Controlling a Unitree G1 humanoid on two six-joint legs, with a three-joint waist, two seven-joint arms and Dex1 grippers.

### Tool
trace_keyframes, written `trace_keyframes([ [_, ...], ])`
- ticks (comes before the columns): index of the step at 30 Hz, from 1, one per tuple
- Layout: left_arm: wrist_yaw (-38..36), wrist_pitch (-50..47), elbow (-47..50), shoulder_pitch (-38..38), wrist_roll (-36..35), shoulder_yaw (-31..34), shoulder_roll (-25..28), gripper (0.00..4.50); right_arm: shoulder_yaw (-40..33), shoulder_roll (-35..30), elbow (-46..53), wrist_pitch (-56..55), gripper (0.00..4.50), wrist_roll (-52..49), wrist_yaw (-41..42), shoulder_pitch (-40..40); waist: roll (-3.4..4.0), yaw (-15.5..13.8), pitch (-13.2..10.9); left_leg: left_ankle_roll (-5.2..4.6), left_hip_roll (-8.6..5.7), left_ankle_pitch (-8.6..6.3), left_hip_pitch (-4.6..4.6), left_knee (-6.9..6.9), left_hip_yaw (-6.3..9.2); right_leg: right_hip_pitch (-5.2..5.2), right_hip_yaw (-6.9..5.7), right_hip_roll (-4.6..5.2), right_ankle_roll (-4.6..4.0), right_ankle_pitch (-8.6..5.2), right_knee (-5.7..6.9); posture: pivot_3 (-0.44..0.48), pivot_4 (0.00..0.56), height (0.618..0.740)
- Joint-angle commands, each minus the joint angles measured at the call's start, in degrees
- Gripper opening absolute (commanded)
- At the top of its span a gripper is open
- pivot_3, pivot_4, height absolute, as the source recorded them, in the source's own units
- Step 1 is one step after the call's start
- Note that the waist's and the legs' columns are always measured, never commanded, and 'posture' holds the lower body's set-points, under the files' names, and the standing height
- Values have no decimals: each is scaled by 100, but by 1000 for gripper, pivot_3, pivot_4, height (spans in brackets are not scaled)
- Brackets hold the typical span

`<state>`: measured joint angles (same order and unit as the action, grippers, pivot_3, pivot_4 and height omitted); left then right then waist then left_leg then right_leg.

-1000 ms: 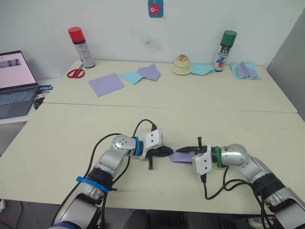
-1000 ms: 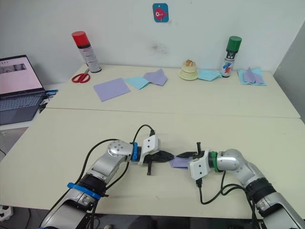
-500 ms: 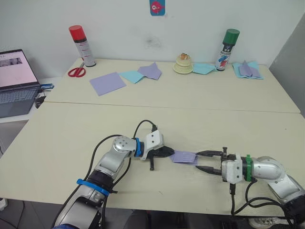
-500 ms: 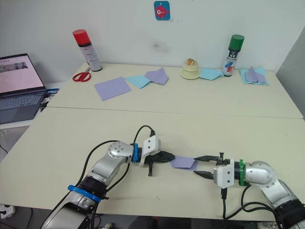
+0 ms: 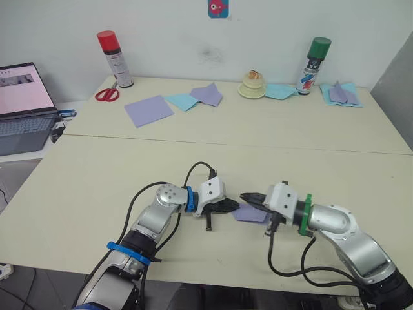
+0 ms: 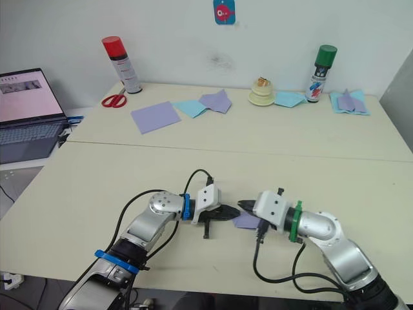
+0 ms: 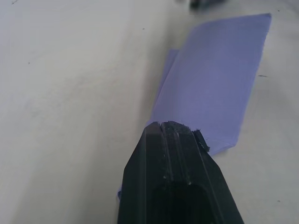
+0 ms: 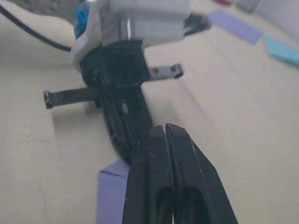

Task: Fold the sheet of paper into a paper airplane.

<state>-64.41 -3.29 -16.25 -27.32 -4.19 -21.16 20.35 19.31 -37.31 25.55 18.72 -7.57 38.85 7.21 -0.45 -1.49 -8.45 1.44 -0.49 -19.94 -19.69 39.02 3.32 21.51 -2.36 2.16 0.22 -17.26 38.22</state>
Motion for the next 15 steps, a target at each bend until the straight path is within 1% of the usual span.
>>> trace_keyframes([
  [1,45,-129,-187,167,270,-255,15,0,163,14,200,487,29,249,-37,-66,1,3,1,1,0,1,-4,0,1,0,-2,0,4,3,-9,0,150,717],
  [3,50,-135,-178,180,270,-259,18,0,148,55,67,620,29,379,-135,-98,1,4,1,1,-2,1,-8,1,2,0,-2,0,6,4,-14,0,150,717],
  [7,44,-120,-172,225,277,-263,50,0,-159,141,-276,760,29,444,-334,-168,1,7,1,1,-3,1,-7,1,4,-2,-4,0,7,5,-14,0,150,717],
  [15,72,-85,-324,219,302,-267,28,0,-430,-183,-620,600,29,579,-145,-450,3,6,5,1,-4,1,-5,1,10,-9,-11,0,8,5,-15,0,150,717],
])
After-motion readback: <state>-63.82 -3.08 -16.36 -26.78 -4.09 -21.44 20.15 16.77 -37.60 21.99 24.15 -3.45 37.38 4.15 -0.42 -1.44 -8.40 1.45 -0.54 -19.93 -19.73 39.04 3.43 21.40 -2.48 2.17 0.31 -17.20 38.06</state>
